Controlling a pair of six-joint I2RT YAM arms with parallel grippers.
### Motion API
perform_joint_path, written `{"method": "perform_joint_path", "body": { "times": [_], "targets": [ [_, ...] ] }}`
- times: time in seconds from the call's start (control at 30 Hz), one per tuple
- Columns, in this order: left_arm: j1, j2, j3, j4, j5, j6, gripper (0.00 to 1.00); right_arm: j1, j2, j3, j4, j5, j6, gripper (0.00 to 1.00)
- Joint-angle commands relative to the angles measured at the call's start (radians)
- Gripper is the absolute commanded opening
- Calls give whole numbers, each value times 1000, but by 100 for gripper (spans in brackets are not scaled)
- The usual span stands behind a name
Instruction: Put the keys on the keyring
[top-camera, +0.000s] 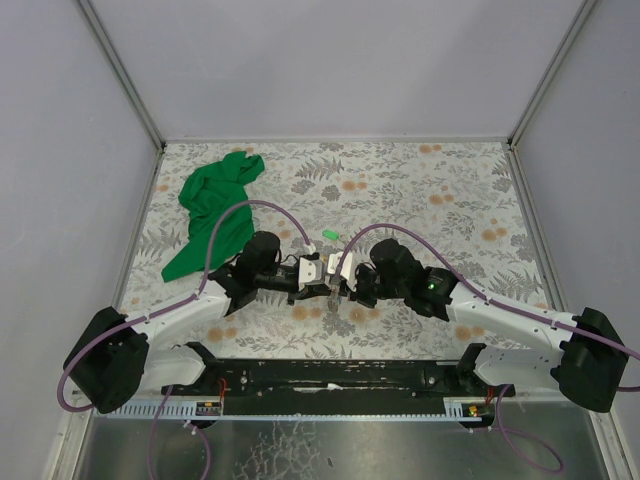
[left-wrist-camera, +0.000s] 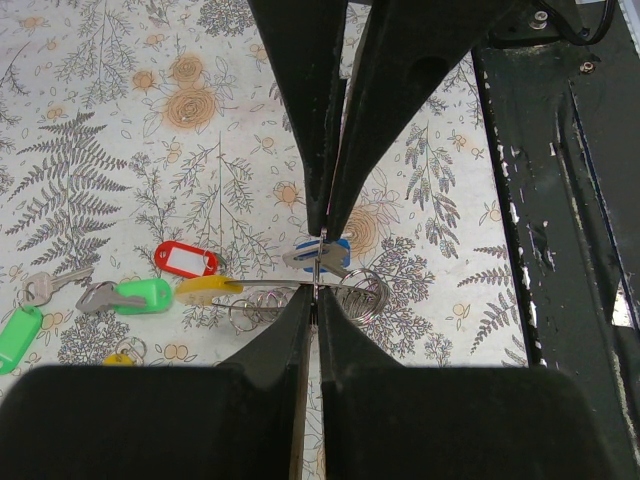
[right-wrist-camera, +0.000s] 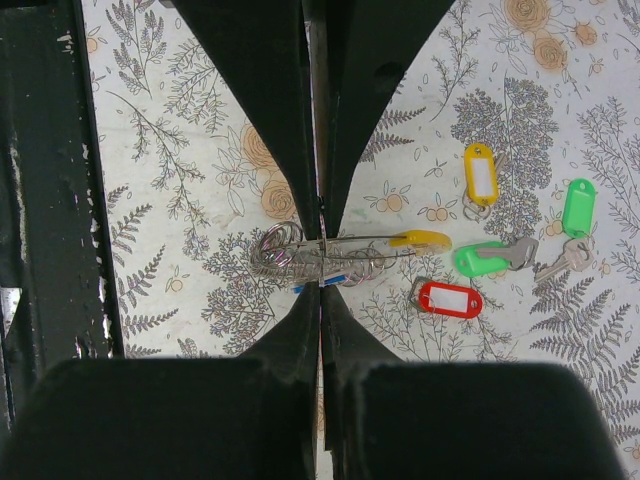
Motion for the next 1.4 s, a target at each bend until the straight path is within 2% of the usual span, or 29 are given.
{"method": "perform_joint_path", "body": {
  "times": [0.0,0.57,1.37],
  "targets": [
    [1,5,35,9,30,15,0,14,-14,7,38,-18,-3,0],
    [0,14,40,2,79,26,0,15,6,16,76,-40,7,0],
    [-9,11,39,19,54,0,0,29,2,-8,197,-24,63,0]
  ]
}}
